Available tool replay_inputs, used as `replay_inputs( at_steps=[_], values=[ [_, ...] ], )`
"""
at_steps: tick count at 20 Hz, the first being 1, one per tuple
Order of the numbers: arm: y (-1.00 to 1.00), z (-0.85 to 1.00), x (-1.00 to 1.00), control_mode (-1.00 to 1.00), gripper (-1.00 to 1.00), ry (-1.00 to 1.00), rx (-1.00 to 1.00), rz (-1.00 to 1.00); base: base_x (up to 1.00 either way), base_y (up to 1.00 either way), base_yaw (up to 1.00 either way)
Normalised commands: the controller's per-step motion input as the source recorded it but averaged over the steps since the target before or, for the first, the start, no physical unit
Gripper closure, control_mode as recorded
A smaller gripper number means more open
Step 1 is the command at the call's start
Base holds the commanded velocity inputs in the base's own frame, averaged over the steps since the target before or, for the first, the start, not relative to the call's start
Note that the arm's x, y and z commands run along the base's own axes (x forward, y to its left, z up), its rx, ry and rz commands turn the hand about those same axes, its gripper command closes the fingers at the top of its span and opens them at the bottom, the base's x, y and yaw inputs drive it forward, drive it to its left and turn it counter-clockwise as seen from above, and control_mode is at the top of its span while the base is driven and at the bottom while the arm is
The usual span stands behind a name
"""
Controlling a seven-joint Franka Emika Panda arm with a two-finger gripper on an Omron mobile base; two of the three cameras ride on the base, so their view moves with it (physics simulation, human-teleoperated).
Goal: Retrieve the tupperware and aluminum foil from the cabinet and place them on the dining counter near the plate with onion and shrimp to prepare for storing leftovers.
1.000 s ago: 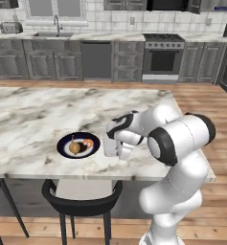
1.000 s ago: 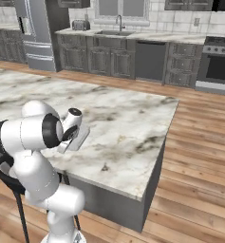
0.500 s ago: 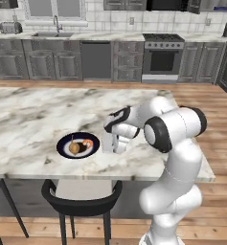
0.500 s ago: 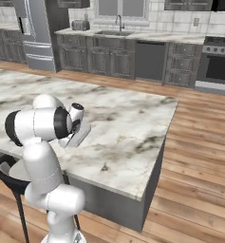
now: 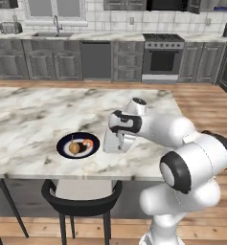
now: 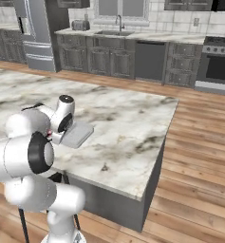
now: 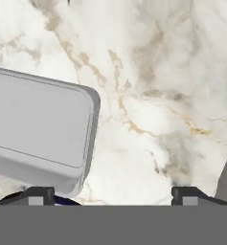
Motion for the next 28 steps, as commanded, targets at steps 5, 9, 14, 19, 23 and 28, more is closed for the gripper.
replay_inputs(
  at_steps=[5,9,14,19,23,28],
  values=[
    [-0.17,1.0,-0.93,-1.0,-1.0,-0.13,-0.07,-0.01,0.0,0.0,0.0],
    [-0.34,1.0,-0.79,-1.0,-1.0,-0.05,-0.05,-0.04,0.0,0.0,0.0],
    [-0.47,1.0,-0.92,-1.0,-1.0,-0.01,-0.04,-0.07,0.0,0.0,0.0],
    [-0.61,1.0,-0.71,-1.0,-1.0,-0.05,0.0,-0.04,0.0,0.0,0.0],
    [-0.59,1.0,-0.57,-1.0,-1.0,-0.08,0.0,0.0,0.0,0.0,0.0],
    [-0.33,0.88,-0.36,-1.0,-1.0,-0.06,0.0,0.0,0.0,0.0,0.0]
  ],
)
